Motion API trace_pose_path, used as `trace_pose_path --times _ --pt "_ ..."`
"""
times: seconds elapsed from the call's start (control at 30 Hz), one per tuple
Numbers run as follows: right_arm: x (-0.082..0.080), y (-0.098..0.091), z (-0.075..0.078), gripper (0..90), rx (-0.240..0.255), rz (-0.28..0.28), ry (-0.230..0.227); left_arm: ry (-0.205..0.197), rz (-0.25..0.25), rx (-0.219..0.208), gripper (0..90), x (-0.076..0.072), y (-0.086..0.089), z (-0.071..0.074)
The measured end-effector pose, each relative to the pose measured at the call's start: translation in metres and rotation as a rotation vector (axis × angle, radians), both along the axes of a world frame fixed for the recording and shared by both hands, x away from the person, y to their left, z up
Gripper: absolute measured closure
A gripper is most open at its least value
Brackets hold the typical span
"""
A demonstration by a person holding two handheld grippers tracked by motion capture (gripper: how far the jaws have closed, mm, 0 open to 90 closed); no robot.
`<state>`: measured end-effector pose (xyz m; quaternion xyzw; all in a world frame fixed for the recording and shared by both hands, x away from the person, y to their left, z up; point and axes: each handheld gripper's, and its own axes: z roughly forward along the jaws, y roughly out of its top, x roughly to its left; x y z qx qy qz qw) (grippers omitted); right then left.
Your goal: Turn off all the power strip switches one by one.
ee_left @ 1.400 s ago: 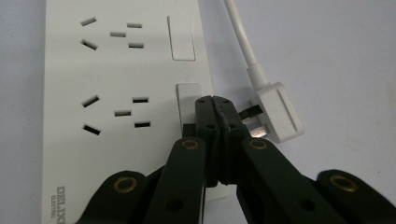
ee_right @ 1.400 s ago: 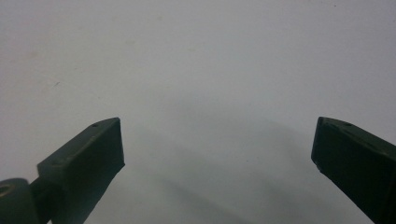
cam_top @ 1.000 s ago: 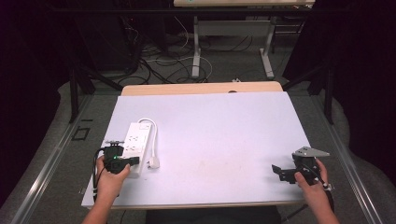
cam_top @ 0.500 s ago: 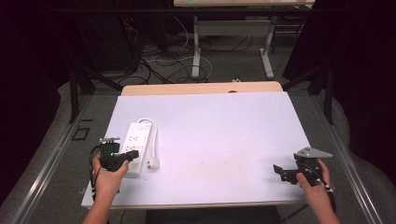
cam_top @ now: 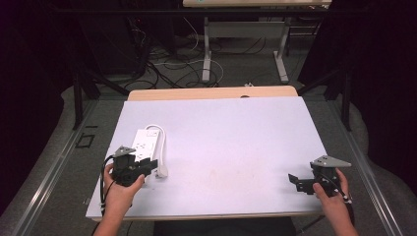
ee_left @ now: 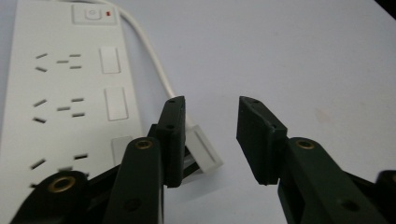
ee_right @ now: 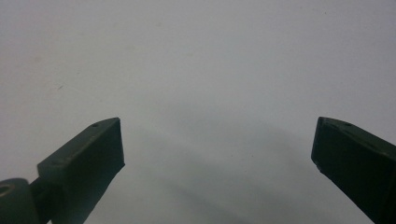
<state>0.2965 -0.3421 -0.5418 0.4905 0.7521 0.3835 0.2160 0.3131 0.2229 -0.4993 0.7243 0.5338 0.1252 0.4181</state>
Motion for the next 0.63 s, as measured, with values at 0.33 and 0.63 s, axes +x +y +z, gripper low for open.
trace_pose_path --times 0.33,0.63 --pt "0.0 0.001 -0.001 1.7 0.0 0.005 0.002 -0.079 -0.072 0.043 40.6 -0.004 -0.017 -0.014" --pt "0.0 0.0 -0.002 1.7 -0.015 0.01 -0.006 -0.114 -0.112 0.041 24.0 -0.004 -0.023 -0.023"
